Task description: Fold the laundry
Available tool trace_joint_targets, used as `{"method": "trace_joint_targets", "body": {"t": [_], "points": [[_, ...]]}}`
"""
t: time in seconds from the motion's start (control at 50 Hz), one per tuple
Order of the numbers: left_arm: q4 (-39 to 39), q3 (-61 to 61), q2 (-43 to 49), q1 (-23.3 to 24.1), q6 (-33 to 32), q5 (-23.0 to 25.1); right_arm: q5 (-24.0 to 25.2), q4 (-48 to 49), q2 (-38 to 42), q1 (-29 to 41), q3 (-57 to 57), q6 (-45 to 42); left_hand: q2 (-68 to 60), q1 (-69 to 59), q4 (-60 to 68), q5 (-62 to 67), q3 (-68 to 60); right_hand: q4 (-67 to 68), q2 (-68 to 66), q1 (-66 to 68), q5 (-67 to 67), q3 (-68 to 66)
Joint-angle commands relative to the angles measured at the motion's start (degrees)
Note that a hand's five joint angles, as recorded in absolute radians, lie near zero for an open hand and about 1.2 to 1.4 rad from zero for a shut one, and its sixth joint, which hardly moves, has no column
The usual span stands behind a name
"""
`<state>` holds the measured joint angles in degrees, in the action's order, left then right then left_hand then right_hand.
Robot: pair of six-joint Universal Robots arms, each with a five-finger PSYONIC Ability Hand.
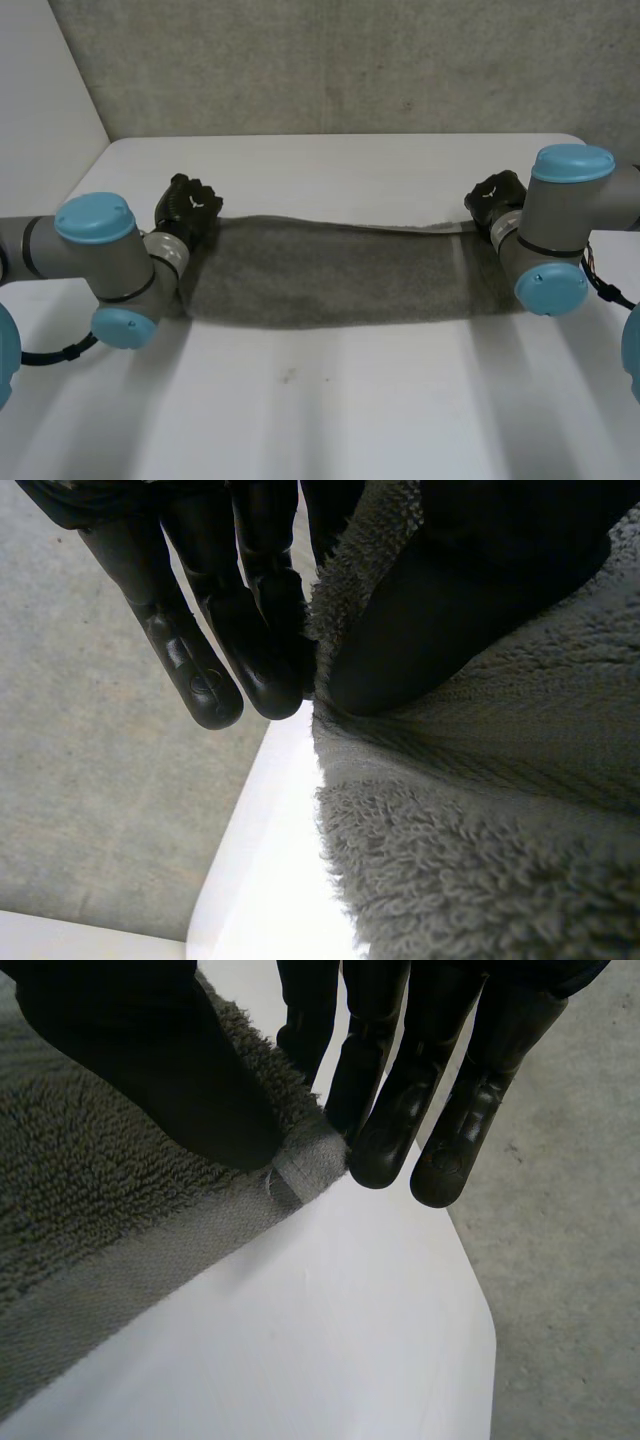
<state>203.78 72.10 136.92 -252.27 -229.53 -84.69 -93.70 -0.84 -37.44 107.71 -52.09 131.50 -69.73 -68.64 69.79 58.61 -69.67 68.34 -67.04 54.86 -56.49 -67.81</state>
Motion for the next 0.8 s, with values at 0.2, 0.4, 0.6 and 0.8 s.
{"method": "trace_joint_targets", "body": {"t": [0.2,0.4,0.6,0.8], "points": [[6.63,-2.14,3.97,0.02,-0.04,-0.13,-2.98,2.41,2.29,0.04,3.49,-2.22,25.63,24.54,-25.69,-24.51,25.56,-50.66,49.36,-37.18,48.81,50.13],[6.72,1.20,-2.97,0.37,-2.85,-0.83,-6.32,8.22,-7.38,0.31,0.94,-0.19,59.73,58.64,-59.79,-58.61,59.67,-58.34,57.04,-44.86,56.49,57.81],[6.63,9.19,-18.24,-0.06,-1.97,-0.39,-2.90,7.35,-23.36,-0.22,-10.90,4.46,59.73,58.64,-59.79,-58.61,59.67,-58.34,57.04,-44.86,56.49,57.81],[6.02,21.14,-26.34,-5.24,3.02,-0.30,1.59,-4.44,-28.74,-1.36,-22.00,9.21,59.73,58.64,-59.79,-58.61,59.67,-58.34,57.04,-44.86,56.49,57.81]]}}
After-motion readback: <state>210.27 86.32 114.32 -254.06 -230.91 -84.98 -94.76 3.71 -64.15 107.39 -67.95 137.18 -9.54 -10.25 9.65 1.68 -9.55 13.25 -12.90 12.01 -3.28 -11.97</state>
